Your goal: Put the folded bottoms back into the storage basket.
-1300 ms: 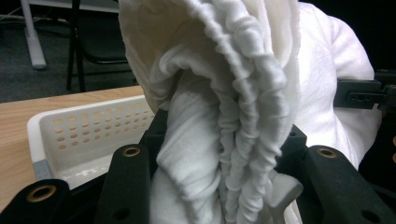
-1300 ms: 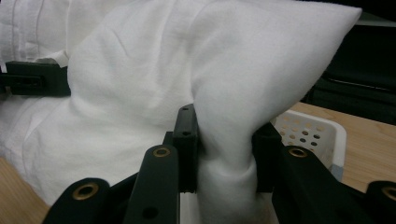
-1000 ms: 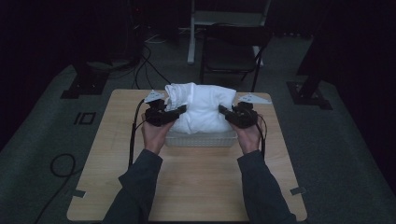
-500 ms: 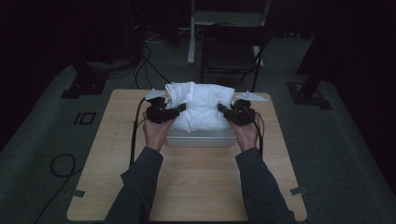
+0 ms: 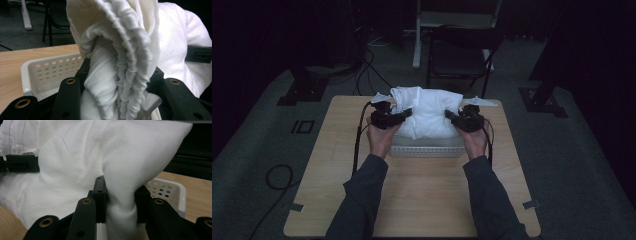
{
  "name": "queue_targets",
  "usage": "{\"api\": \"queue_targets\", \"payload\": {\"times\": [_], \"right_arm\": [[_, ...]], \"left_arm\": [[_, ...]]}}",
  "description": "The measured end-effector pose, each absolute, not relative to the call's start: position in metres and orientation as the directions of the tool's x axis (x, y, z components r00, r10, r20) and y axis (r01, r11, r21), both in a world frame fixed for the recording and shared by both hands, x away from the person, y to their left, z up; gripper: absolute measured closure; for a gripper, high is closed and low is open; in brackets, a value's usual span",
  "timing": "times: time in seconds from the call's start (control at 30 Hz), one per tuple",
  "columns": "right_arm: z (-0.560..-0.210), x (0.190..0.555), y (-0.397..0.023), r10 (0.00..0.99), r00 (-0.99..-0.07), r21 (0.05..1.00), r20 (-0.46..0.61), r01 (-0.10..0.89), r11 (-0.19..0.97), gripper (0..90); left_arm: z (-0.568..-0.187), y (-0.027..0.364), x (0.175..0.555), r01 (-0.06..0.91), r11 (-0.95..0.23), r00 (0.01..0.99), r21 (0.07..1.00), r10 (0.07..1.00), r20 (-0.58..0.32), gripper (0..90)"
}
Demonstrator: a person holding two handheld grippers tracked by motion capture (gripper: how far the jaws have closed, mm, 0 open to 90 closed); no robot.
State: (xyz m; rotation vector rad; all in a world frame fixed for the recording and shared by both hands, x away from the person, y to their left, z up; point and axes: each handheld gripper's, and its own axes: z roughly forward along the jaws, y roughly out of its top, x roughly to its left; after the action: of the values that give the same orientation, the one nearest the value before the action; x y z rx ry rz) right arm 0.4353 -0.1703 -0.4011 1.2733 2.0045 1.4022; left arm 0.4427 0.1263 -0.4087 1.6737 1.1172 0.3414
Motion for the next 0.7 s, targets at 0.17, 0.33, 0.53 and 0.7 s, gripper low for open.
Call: {"api": "queue_targets", "payload": {"times": [0.17, 0.33, 0.53, 0.7], "right_arm": [[-0.407, 0.441, -0.169, 0.84, -0.508, 0.876, 0.19, 0.475, 0.089, 70.9], [-0.412, 0.446, -0.168, 0.843, -0.501, 0.868, 0.196, 0.488, 0.089, 70.9], [-0.418, 0.45, -0.167, 0.847, -0.49, 0.859, 0.203, 0.504, 0.086, 70.9], [-0.422, 0.454, -0.166, 0.85, -0.484, 0.854, 0.208, 0.514, 0.083, 70.9]], "left_arm": [[-0.414, 0.126, 0.449, 0.518, -0.016, 0.511, 0.855, 0.808, -0.294, 53.9], [-0.421, 0.125, 0.454, 0.531, -0.019, 0.503, 0.847, 0.812, -0.297, 54.0], [-0.426, 0.124, 0.459, 0.543, -0.019, 0.494, 0.839, 0.816, -0.301, 54.1], [-0.43, 0.124, 0.463, 0.556, -0.014, 0.483, 0.831, 0.82, -0.308, 54.1]]}}
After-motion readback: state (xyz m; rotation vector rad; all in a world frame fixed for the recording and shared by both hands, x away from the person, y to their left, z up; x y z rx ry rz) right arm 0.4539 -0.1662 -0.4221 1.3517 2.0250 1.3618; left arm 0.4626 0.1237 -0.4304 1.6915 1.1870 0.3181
